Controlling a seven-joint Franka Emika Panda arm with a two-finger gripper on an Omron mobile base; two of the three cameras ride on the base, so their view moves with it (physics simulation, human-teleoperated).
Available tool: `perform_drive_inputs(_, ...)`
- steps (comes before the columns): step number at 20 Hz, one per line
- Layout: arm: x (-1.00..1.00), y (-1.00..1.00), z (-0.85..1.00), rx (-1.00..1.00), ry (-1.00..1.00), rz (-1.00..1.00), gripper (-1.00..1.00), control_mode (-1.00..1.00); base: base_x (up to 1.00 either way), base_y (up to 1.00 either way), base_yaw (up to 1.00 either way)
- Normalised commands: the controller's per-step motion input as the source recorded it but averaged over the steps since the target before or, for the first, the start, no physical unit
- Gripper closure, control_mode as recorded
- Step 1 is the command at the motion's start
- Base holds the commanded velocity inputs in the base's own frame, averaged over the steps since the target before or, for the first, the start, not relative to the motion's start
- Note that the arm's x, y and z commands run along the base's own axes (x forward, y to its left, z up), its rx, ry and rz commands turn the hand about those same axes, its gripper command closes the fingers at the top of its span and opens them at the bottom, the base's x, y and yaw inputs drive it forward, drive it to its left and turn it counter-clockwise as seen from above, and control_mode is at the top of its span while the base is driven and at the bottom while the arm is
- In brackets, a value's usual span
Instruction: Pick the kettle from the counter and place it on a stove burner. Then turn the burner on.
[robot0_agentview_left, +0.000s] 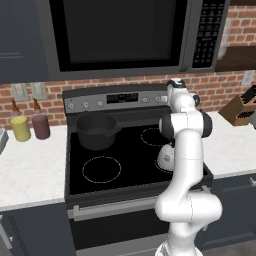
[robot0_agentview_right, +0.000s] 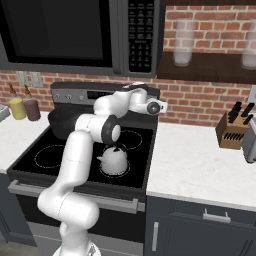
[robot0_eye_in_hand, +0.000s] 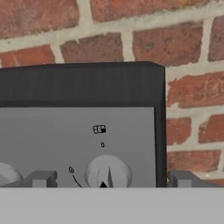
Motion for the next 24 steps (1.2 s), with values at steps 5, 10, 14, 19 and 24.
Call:
perform_drive_inputs(5, 0.01, 0.0, 0.0, 0.0, 0.0, 0.0, 1.0, -1.0, 0.0, 0.0, 0.0)
perform_drive_inputs(10, 0.0, 0.0, 0.0, 0.0, 0.0, 0.0, 1.0, -1.0, 0.0, 0.0, 0.0)
perform_drive_inputs(14, 0.0, 0.0, 0.0, 0.0, 0.0, 0.0, 1.0, -1.0, 0.0, 0.0, 0.0)
perform_drive_inputs(19, 0.0, 0.0, 0.0, 0.0, 0.0, 0.0, 1.0, -1.0, 0.0, 0.0, 0.0)
perform_drive_inputs(24, 0.05, 0.05, 0.0, -0.15, 0.0, 0.07, 1.0, -1.0, 0.0, 0.0, 0.0)
